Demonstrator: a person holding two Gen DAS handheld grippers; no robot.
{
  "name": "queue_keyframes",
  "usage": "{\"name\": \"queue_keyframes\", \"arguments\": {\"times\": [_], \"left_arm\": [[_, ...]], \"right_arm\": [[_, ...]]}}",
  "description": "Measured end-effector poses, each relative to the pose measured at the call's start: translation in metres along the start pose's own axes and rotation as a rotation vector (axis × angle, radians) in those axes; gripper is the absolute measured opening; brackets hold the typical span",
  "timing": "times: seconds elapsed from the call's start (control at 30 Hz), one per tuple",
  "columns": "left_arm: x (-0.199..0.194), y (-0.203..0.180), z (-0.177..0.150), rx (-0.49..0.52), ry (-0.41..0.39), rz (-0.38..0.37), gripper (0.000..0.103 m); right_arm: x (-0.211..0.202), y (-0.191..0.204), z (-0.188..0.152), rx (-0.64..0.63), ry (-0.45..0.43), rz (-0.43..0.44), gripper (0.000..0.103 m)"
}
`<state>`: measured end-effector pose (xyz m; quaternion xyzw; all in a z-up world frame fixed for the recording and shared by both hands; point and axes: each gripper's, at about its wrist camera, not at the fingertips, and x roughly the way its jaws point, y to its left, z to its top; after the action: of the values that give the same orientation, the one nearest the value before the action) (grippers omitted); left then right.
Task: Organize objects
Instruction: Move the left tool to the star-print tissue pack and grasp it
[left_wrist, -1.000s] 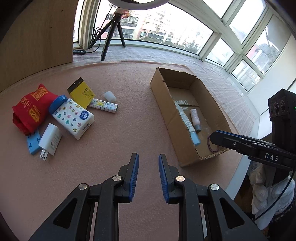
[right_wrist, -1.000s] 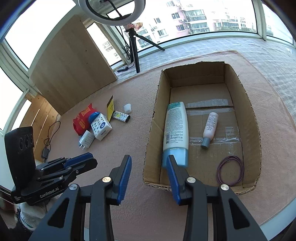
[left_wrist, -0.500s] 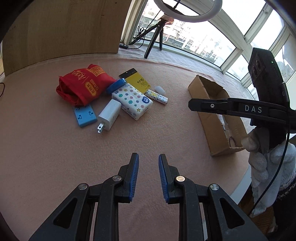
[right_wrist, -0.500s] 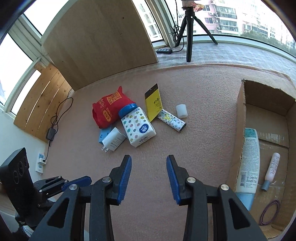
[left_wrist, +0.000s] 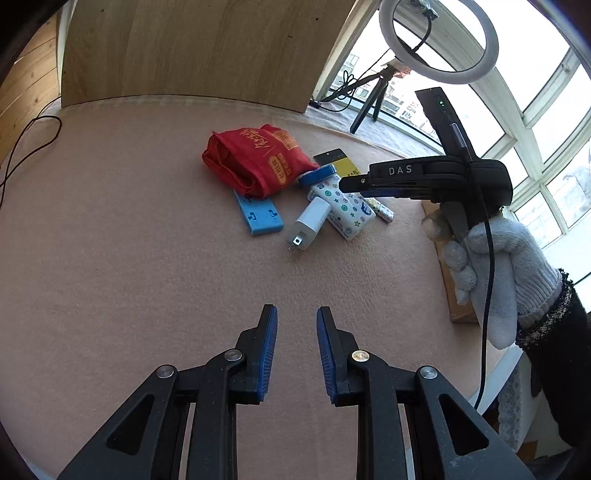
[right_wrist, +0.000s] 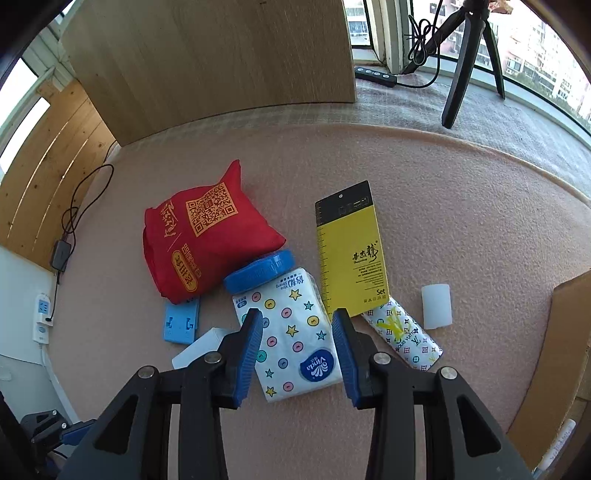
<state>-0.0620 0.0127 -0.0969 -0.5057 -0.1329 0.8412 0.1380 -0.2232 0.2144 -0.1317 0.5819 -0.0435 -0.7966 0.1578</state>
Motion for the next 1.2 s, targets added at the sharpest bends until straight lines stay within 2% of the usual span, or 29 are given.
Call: {"name": "queue_keyframes", "arguments": {"times": [0.23,0.47,0.73,1.0,1.13,1.2], "left_arm": [[0.005,0.003,0.002,-0.013,0.002,-0.006,0.024],[0.008,-0.002,0.001,0.003,0.017,-0.014,0.024],[0.014,-0.01,0.003,0.016,0.033,-0.031,0.024],[0.033,-0.033,0.004,0.069,0.077,-0.07,0.026],[0.047,-0.046,0.003,0.098,0.111,-0.096,0.028],[0.053,-0.052,0.001,0.111,0.126,-0.105,0.028]], "right_arm": [[0.018,0.005,0.01,-0.011,0.023,-0.006,0.036],[0.022,0.001,0.009,0.041,0.049,0.036,0.036],[0.008,-0.017,-0.038,0.157,0.051,0.117,0.036],[-0.007,-0.021,-0.09,0.272,0.054,0.158,0.036],[-0.009,-0.011,-0.108,0.269,0.101,0.237,0.036],[-0.019,-0.007,-0.115,0.236,0.081,0.208,0.036]]}}
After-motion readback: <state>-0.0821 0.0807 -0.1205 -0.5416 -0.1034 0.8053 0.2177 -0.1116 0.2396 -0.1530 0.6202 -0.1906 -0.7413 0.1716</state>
